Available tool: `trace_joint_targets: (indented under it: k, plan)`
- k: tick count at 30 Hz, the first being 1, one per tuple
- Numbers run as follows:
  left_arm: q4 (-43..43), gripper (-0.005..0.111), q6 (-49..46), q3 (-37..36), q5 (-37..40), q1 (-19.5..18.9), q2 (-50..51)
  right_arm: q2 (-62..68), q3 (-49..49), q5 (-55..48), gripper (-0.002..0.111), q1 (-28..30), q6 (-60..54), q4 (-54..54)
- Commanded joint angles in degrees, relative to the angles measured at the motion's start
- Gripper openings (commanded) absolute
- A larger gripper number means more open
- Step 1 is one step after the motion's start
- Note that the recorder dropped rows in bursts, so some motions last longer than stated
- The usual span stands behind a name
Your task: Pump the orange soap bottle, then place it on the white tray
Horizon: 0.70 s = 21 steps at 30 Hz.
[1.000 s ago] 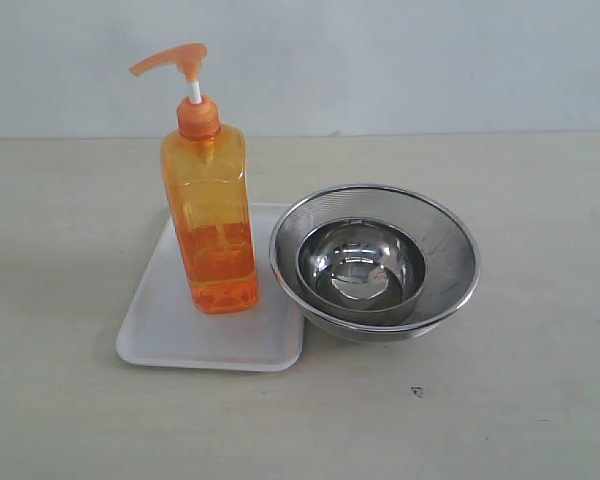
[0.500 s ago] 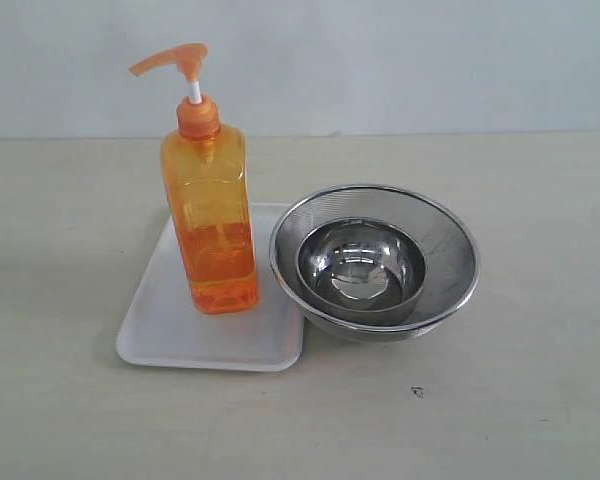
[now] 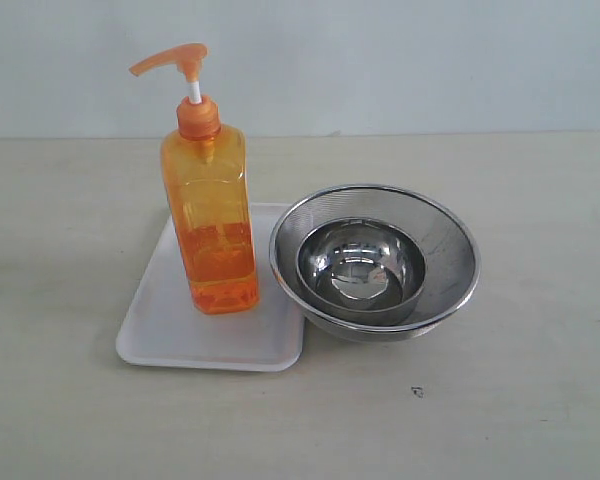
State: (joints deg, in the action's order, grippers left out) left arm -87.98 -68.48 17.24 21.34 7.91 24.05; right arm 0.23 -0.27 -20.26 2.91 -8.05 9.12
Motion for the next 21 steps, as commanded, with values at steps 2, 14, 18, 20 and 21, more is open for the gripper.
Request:
trace_joint_targets:
  k: [2,14,18,20,21]
  plan:
    - [-11.96,0.005,-22.59,1.52,4.45,-0.01,12.83,-0.23,0.27,0.52,0.001,-0.03,0.08,-0.46]
    - [-11.96,0.005,-36.03,17.38,9.32,-0.01,38.52,-0.23,0.27,0.50,0.001,-0.03,0.08,-0.34]
    - [-11.96,0.005,-34.05,19.02,11.03,-0.01,39.95,-0.23,0.27,0.50,0.001,-0.03,0.22,-0.34]
    - [-11.96,0.005,-33.92,18.23,12.70,-0.01,39.95,-0.23,0.27,0.50,0.001,-0.03,0.22,-0.34]
    - [-11.96,0.005,-33.05,17.97,12.70,-0.01,39.95,-0.23,0.27,0.50,0.001,-0.03,0.22,-0.34]
